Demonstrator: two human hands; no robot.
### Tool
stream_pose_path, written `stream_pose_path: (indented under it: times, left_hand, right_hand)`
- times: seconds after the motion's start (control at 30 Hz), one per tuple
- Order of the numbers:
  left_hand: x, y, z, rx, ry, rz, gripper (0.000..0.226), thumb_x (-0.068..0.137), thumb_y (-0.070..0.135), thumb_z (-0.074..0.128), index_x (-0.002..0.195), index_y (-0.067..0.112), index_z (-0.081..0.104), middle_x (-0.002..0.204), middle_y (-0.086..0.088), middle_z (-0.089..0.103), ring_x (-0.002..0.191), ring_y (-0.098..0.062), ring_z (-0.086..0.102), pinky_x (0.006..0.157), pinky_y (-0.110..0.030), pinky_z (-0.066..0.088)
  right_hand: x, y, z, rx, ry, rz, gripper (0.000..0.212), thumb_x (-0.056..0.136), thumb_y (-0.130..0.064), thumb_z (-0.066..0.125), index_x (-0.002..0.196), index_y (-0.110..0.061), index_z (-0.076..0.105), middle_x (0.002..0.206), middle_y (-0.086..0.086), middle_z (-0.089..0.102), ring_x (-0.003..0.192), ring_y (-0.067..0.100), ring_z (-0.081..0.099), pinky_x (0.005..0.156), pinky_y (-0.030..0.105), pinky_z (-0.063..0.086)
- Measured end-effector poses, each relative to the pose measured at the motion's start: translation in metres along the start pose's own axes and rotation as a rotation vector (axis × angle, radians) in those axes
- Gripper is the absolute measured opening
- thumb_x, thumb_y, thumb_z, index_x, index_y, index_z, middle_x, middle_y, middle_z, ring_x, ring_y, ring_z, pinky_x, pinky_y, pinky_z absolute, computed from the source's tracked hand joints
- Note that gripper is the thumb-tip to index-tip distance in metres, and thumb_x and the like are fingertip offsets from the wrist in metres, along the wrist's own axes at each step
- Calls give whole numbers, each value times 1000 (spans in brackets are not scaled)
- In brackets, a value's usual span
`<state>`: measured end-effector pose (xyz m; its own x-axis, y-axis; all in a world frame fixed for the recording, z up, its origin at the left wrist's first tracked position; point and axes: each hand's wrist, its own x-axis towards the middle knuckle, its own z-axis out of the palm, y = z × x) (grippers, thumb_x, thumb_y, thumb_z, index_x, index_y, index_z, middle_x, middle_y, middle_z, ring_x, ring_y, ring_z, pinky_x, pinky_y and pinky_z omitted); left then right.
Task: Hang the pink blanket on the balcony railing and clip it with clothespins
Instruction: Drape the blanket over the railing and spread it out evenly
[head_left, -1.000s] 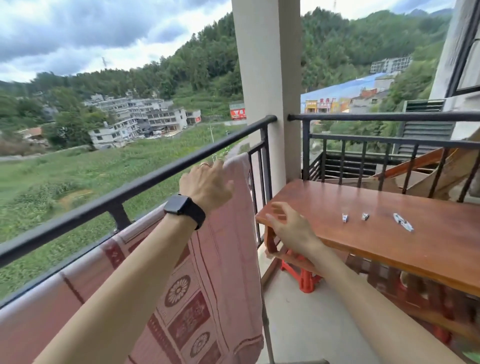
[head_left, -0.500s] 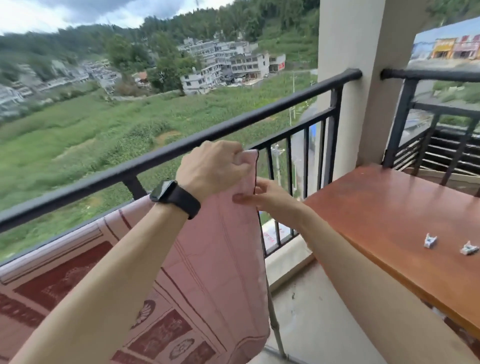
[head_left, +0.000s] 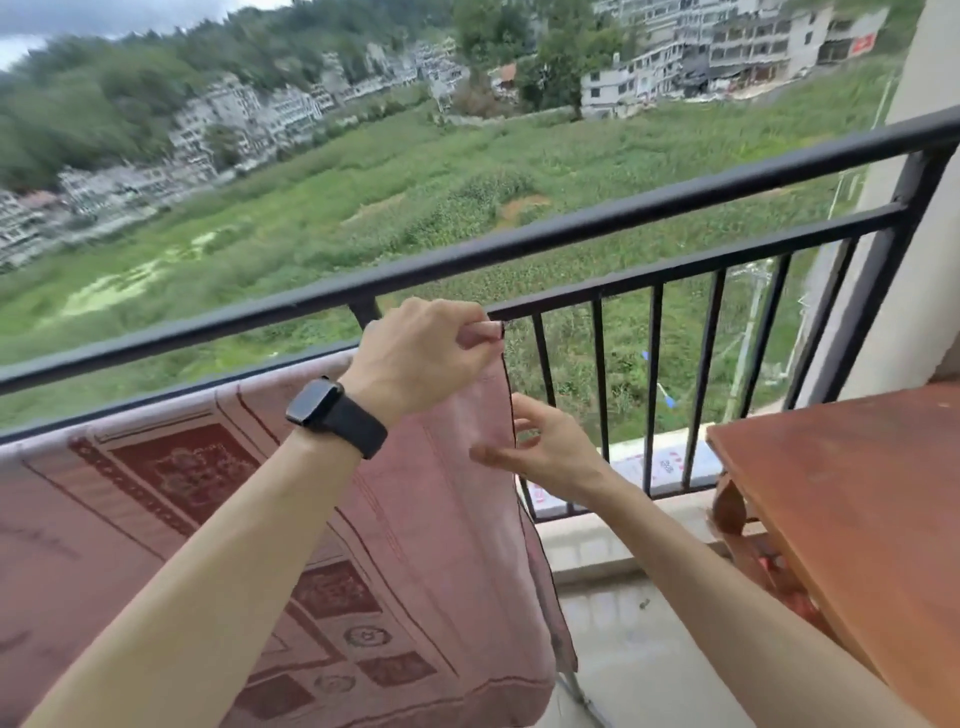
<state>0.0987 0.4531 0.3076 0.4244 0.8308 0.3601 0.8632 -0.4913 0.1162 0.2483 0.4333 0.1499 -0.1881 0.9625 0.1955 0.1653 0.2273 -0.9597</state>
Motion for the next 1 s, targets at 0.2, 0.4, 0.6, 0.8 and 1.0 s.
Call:
stream_pose_path:
  times: [0.2, 0.4, 0.6, 0.8, 1.0]
  left_hand:
    - [-11, -16, -4, 32, 88, -20, 30, 88, 59, 54, 80, 31, 62, 69, 11, 64, 67, -15, 61, 59, -30, 46]
    - [-21, -43, -9, 35, 136, -3, 34, 90, 63, 51, 93, 32, 65, 77, 10, 69, 71, -16, 65, 64, -37, 53]
    - [-23, -60, -16, 25, 117, -29, 28, 88, 61, 56, 85, 34, 66, 71, 12, 67, 68, -12, 63, 60, -30, 49]
    - [-31, -80, -38, -116, -26, -119, 18, 87, 49, 65, 79, 34, 70, 71, 19, 67, 69, 0, 61, 63, -26, 48]
    - [-47, -66, -27, 190, 44, -25, 23, 87, 46, 58, 106, 37, 67, 96, 13, 69, 83, -9, 57, 93, -39, 44]
  right_hand:
    - [-15, 54, 40, -156, -30, 74, 20, 78, -39, 82, 91, -28, 71, 84, -14, 72, 71, -3, 62, 69, 26, 53]
    - [-12, 71, 56, -152, 118, 1, 22, 86, -36, 75, 78, -17, 67, 71, -6, 68, 64, 6, 54, 61, 37, 48]
    - [3, 75, 71, -66, -32, 112, 13, 81, -22, 82, 94, -19, 78, 86, -11, 77, 80, 7, 72, 77, 36, 60]
    - [15, 74, 93, -149, 20, 41, 22, 77, -31, 85, 68, -17, 69, 55, -15, 59, 54, 2, 45, 53, 18, 35]
    - [-6, 70, 75, -227, -57, 54, 18, 88, -30, 73, 105, -27, 75, 94, -20, 72, 88, -5, 67, 80, 16, 51]
